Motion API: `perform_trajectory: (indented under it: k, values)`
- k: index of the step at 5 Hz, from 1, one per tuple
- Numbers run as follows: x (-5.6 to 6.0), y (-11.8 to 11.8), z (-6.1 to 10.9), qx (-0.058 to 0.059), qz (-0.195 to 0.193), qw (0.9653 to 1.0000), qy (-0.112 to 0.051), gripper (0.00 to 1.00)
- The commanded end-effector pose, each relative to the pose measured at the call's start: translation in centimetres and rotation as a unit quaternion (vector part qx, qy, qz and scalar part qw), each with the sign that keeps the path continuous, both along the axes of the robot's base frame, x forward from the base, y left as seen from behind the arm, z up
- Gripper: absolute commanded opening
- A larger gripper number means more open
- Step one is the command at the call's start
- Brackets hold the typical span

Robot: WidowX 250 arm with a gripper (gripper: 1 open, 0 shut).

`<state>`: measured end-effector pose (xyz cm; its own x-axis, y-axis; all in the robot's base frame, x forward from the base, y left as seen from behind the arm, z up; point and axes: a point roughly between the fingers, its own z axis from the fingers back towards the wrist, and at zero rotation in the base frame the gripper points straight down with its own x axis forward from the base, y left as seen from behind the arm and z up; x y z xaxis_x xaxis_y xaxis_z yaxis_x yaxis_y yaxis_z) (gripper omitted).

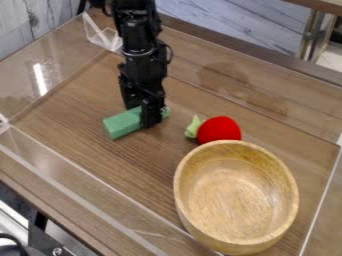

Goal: Put the green stick in the brown bowl

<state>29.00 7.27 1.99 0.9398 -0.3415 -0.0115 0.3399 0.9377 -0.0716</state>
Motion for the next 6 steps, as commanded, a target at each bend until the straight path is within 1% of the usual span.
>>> perform_trajectory:
  k: [1,2,4,5,6]
  values:
    - [1.3,0.4,1.5,-0.003,0.020,0.9997,-0.013,0.00]
    - [1.7,1.0,2.4,-0.008,0.043,0.9990,-0.009,0.00]
    - [1.1,0.9,3.7,-0.024,0.027,0.9993,-0.002,0.00]
    - [0.8,0.2,6.3,-0.010,0.060,0.9976,-0.031,0.00]
    - [-1.2,-3.5,8.2,-0.007,0.093,0.9944,-0.051,0.00]
